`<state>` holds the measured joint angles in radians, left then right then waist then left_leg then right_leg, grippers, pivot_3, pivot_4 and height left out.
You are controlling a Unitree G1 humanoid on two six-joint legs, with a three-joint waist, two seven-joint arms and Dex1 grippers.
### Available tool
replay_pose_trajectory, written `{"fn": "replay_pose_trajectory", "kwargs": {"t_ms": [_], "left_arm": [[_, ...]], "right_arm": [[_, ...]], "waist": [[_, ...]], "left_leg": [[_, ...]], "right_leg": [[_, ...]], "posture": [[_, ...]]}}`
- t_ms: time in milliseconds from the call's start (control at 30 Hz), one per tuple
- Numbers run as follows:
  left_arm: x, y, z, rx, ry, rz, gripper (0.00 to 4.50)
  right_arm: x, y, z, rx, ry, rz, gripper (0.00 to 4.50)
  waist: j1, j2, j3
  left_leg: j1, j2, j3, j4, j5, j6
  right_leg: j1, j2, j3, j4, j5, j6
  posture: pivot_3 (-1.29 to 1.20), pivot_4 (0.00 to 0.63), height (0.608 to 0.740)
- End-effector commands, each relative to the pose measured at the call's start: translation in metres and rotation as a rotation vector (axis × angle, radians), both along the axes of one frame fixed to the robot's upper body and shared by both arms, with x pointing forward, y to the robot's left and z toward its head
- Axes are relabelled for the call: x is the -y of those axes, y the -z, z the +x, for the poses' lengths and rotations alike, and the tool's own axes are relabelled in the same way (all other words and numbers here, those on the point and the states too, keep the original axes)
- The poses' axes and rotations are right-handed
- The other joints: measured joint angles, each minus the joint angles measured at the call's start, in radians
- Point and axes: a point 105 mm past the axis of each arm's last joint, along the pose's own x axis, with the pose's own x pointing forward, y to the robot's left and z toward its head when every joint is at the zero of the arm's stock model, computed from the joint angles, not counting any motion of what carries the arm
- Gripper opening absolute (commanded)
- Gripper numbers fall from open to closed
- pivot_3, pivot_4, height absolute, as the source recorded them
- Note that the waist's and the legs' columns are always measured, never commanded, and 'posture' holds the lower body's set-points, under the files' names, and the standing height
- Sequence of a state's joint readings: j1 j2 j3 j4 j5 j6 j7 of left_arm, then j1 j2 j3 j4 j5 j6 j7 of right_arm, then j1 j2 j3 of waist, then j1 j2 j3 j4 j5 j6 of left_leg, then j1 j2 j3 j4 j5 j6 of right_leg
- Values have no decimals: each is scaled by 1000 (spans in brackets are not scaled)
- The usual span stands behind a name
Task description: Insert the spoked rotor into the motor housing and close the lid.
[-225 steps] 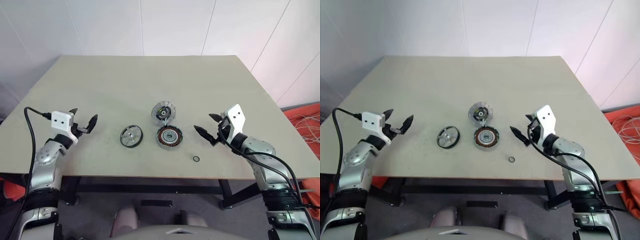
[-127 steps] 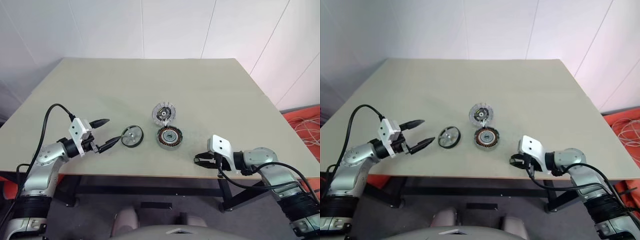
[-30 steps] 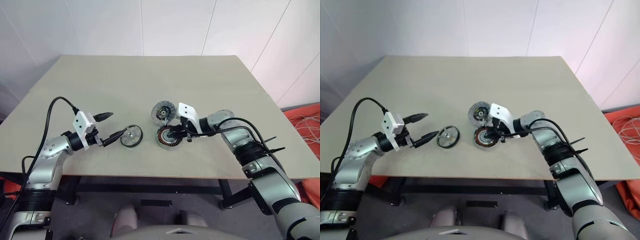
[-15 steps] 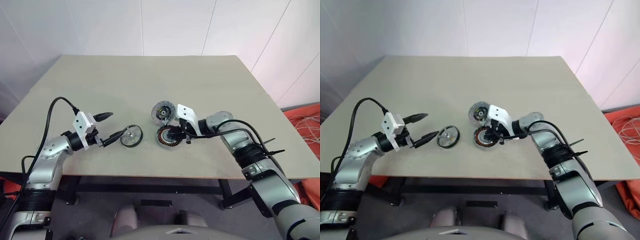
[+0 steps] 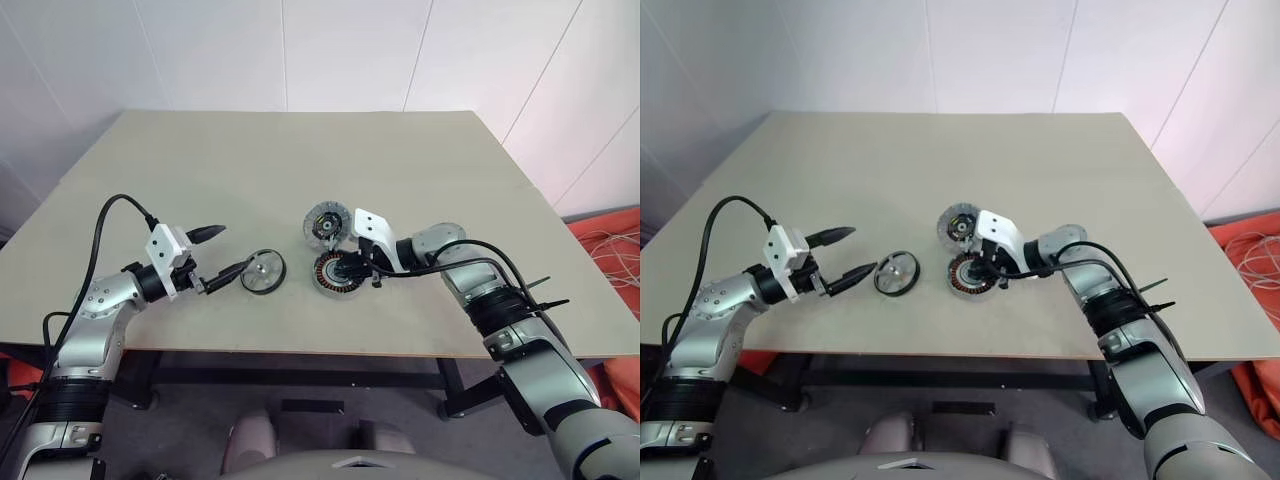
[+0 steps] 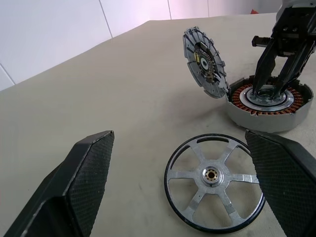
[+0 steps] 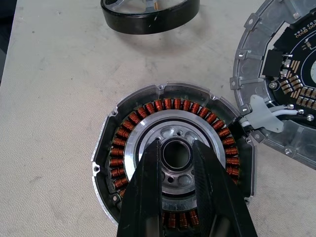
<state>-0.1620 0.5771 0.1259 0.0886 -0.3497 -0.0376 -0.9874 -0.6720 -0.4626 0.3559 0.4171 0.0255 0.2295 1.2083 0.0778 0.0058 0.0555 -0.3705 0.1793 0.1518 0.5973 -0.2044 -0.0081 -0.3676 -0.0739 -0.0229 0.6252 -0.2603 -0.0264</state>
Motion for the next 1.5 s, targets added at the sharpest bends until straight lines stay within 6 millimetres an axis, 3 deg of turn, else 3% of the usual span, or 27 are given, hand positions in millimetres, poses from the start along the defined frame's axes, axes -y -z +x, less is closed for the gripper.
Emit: {"fn": "replay_pose_trajectory", "kwargs": {"t_ms": [33, 433, 567, 767, 1200, 1500], "left_arm": [[0, -13, 3, 57, -1, 5, 4500], [1, -13, 3, 55, 4, 3, 4500], [2, -13, 3, 55, 3, 2, 4500], [0, -13, 3, 54, -8, -6, 4500], [-2, -13, 4, 55, -16, -6, 4500], [-3, -13, 4, 56, -18, -5, 4500]], "right_arm": [[1, -9, 5, 23, 11, 18, 559], [-6, -33, 5, 79, -5, 79, 4476], [-6, -47, 1, 114, -18, 105, 4476], [0, -51, -6, 84, 30, 152, 4476], [1, -28, -3, 45, 130, 161, 30], [0, -26, -3, 44, 120, 156, 7]], "waist": [[0, 0, 0], [0, 0, 0], [0, 0, 0], [5, 0, 0], [13, 0, 0], [16, 0, 0]], "left_leg": [[0, 0, 0, 0, 0, 0], [0, 0, 0, 0, 0, 0], [0, 0, 0, 0, 0, 0], [0, 0, 0, 0, 0, 0], [1, 1, 0, 0, 2, -3], [1, 1, 0, 0, 2, -3]], "right_leg": [[0, 0, 0, 0, 0, 0], [0, 0, 0, 0, 0, 0], [0, 0, 0, 0, 0, 0], [0, 0, 0, 0, 0, 0], [0, 1, 0, 0, 0, 0], [0, 1, 0, 0, 0, 0]], "posture": [[0, 0, 740], [0, 0, 740], [0, 0, 740], [0, 0, 740], [0, 0, 740], [0, 0, 740]]}}
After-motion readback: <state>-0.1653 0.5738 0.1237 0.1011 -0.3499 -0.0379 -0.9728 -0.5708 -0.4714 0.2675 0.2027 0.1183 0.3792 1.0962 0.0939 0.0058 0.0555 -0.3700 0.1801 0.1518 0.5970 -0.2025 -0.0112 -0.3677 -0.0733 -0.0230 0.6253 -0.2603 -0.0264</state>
